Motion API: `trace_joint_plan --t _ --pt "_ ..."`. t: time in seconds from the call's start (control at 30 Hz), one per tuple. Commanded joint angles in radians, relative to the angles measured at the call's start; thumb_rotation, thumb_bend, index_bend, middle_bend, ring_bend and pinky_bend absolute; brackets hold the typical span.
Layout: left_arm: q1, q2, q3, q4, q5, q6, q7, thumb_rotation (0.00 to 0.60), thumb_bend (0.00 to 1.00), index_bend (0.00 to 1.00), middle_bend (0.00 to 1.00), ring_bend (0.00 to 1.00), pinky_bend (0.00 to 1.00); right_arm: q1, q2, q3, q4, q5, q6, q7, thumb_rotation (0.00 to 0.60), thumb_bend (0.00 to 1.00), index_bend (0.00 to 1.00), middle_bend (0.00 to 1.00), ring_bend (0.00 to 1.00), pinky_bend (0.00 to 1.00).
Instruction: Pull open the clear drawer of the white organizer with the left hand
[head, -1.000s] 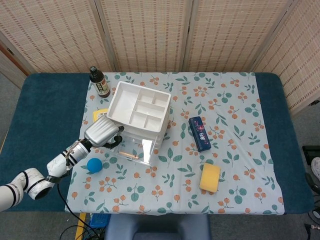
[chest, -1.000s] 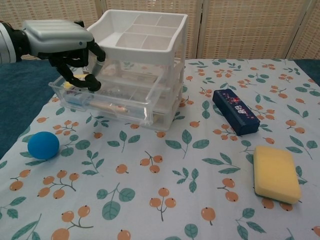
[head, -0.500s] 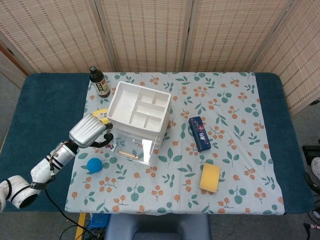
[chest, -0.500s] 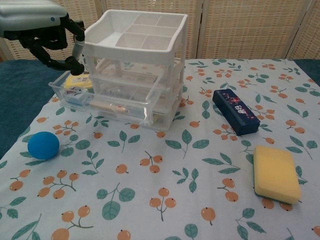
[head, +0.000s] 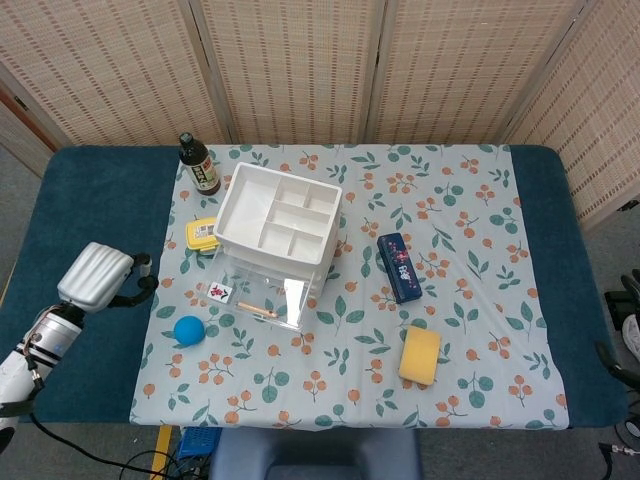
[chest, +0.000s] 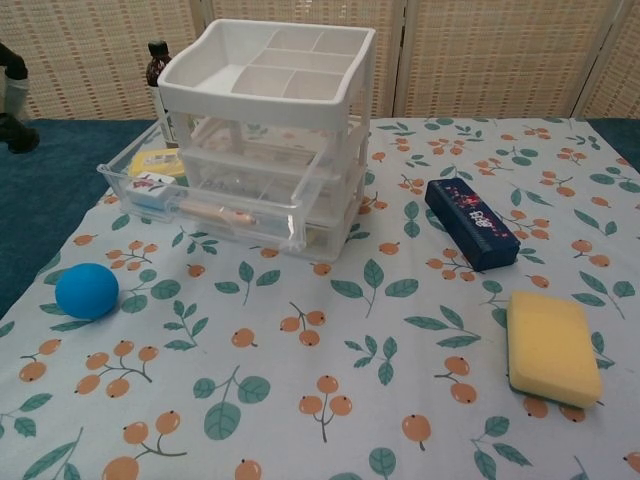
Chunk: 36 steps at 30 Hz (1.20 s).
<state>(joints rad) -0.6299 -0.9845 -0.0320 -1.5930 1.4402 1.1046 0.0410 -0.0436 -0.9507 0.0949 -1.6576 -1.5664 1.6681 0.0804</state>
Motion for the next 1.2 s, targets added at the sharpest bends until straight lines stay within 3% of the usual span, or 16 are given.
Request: trace_joint_plan --t 0.03,0.33,0.73,1.2 --pt "0.031 0.002 0.02 0.009 -0.021 -0.007 -0.008 0.6 0.28 0.55 0.97 1.0 1.0 0.002 -0.001 0.0 0.0 -0.001 -0.002 0.0 0.6 0.31 0.0 0.04 0.0 0.01" --pt "0.051 -0.093 0.035 0.091 -0.071 -0.088 0.006 0.6 0.28 0.55 0.96 1.0 1.0 0.005 -0.003 -0.002 0.001 -0.001 -0.005 0.0 0.6 0.31 0.0 0.04 0.0 0.01" --pt "-0.004 -0.271 -0.013 0.272 -0.15 -0.214 0.016 0.6 0.27 0.55 0.96 1.0 1.0 -0.008 -0.003 -0.005 0.004 0.013 0.007 0.0 0.6 0.31 0.0 0.04 0.0 0.01" --pt "-0.038 -0.387 -0.048 0.346 -0.189 -0.26 0.038 0.6 0.27 0.53 0.96 1.0 1.0 -0.013 -0.004 -0.005 0.002 0.02 0.01 -0.004 0.6 0.31 0.0 0.04 0.0 0.01"
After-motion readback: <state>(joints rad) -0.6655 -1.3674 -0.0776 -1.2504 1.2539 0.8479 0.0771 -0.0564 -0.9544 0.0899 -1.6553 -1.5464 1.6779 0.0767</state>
